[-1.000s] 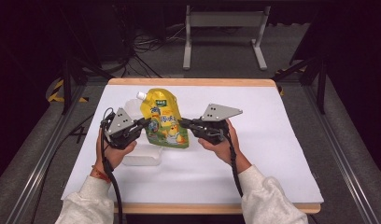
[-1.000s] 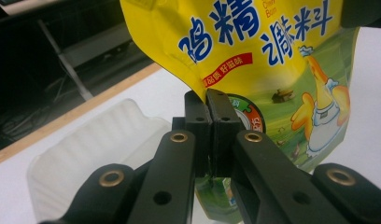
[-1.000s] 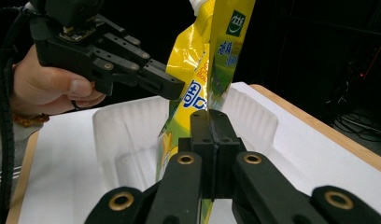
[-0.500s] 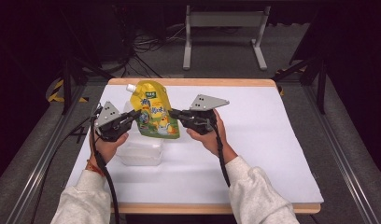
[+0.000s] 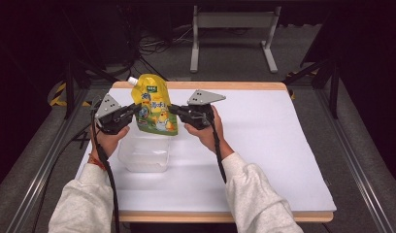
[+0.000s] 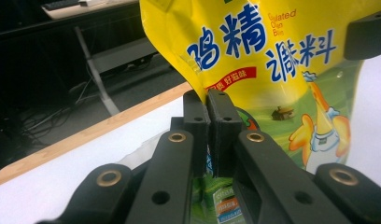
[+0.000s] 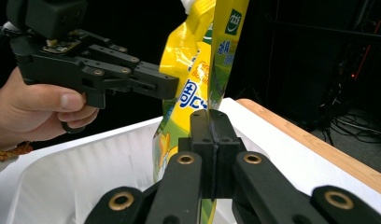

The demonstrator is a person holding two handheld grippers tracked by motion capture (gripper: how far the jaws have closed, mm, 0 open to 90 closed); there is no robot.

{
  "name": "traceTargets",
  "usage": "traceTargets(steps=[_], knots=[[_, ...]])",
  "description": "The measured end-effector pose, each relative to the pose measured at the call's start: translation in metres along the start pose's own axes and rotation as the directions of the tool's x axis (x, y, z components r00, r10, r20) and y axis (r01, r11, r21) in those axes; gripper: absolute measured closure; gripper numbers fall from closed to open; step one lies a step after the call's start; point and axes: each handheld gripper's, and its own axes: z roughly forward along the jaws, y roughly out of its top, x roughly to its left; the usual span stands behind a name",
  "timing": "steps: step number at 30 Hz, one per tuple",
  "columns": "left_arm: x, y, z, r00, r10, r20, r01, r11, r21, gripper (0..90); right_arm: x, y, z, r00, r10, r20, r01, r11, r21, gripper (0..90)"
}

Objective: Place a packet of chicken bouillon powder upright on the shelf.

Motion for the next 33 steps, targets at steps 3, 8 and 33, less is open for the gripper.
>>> traceTargets(steps=[3, 8, 33], knots=[[0.005, -0.003, 0.001, 0.9999, -0.01, 0.0, 0.01, 0.9999, -0.002, 86.5, 0.0, -0.003, 0.007, 1.0, 0.003, 0.001, -0.003, 1.0, -0.004, 90.0], [0.006, -0.006, 0.001, 1.0, -0.002, 0.0, 0.002, 1.0, -0.005, 86.4, -0.002, -0.01, 0.013, 0.9997, 0.026, -0.002, -0.026, 0.999, -0.019, 90.0], [0.005, -0.032, -0.015, 0.9991, 0.033, 0.027, -0.035, 0.9977, 0.058, 84.5, 0.021, -0.032, 0.024, 0.9991, -0.029, -0.032, 0.03, 0.999, 0.032, 90.0]])
